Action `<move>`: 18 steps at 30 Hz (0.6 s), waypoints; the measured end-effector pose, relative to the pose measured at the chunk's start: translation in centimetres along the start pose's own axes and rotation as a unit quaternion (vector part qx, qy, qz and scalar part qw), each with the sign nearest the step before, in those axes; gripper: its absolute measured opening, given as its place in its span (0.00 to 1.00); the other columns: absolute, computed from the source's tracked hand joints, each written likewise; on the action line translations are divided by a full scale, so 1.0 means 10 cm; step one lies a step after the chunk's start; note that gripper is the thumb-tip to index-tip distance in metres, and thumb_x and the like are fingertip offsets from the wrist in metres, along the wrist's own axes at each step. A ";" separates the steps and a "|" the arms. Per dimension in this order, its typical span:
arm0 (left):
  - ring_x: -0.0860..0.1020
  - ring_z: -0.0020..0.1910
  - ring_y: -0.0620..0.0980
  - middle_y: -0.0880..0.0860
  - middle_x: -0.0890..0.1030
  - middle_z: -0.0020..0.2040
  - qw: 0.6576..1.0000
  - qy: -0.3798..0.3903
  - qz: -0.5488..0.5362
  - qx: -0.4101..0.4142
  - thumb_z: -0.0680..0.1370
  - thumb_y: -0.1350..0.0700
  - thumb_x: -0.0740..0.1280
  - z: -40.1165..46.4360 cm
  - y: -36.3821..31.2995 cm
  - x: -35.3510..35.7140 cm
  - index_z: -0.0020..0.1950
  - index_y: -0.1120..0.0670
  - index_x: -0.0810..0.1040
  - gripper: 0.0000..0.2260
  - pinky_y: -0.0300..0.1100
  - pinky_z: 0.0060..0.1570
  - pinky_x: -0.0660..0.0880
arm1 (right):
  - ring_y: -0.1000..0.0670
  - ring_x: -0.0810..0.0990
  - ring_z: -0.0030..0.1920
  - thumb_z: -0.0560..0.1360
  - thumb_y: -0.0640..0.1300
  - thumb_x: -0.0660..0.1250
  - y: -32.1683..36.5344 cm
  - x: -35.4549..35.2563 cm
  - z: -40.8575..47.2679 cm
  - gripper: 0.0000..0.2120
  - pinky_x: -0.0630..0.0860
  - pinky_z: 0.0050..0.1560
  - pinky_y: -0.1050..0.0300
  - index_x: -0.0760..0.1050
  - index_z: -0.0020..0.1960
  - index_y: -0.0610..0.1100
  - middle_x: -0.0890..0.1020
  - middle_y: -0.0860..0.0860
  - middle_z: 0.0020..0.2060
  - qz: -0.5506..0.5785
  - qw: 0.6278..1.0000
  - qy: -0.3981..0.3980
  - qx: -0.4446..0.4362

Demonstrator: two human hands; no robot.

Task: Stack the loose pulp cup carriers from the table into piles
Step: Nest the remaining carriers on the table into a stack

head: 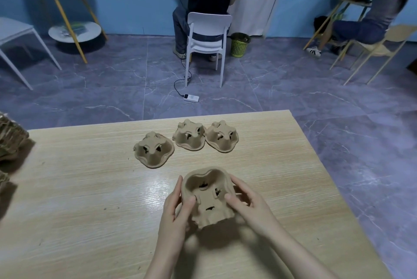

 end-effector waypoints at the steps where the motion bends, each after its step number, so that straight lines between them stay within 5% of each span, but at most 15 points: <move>1: 0.77 0.65 0.42 0.43 0.75 0.70 1.000 -0.007 -0.002 0.005 0.65 0.38 0.74 0.02 -0.01 -0.03 0.69 0.33 0.73 0.32 0.55 0.64 0.75 | 0.66 0.80 0.45 0.77 0.39 0.69 0.02 0.02 0.01 0.20 0.74 0.45 0.71 0.71 0.68 0.49 0.82 0.51 0.55 0.010 1.000 -0.003 0.000; 7: 0.73 0.67 0.37 0.41 0.77 0.67 0.997 -0.056 0.011 0.047 0.71 0.47 0.76 0.20 -0.18 -0.29 0.66 0.38 0.76 0.24 0.45 0.69 0.68 | 0.66 0.80 0.44 0.76 0.34 0.68 0.07 0.26 0.14 0.23 0.73 0.48 0.70 0.71 0.67 0.51 0.83 0.55 0.48 0.024 0.999 0.024 -0.004; 13: 0.74 0.68 0.40 0.40 0.78 0.66 0.997 -0.070 -0.003 0.040 0.73 0.49 0.73 0.22 -0.18 -0.38 0.68 0.41 0.76 0.23 0.53 0.67 0.72 | 0.54 0.82 0.50 0.75 0.47 0.71 0.16 0.16 0.49 0.12 0.78 0.52 0.60 0.79 0.58 0.52 0.85 0.50 0.49 -0.010 0.999 0.050 -0.017; 16: 0.75 0.65 0.35 0.39 0.78 0.65 0.996 -0.072 -0.035 0.039 0.74 0.54 0.70 0.22 -0.15 -0.37 0.65 0.42 0.76 0.20 0.39 0.60 0.75 | 0.51 0.80 0.48 0.77 0.45 0.69 0.26 -0.15 0.92 0.11 0.76 0.46 0.65 0.78 0.59 0.50 0.83 0.51 0.48 -0.099 0.994 -0.028 -0.043; 18: 0.75 0.63 0.33 0.39 0.79 0.64 0.996 -0.063 -0.039 0.040 0.74 0.55 0.74 0.22 -0.16 -0.37 0.65 0.43 0.77 0.21 0.34 0.58 0.73 | 0.50 0.78 0.49 0.76 0.46 0.70 0.38 -0.33 1.26 0.15 0.75 0.50 0.60 0.77 0.63 0.49 0.81 0.52 0.51 -0.183 0.977 -0.082 -0.078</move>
Point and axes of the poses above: each hand's wrist, its own z-axis towards the middle knuckle, its own x-axis out of the palm, y = z × x, the point moved 7 cm from there along z, towards the middle knuckle
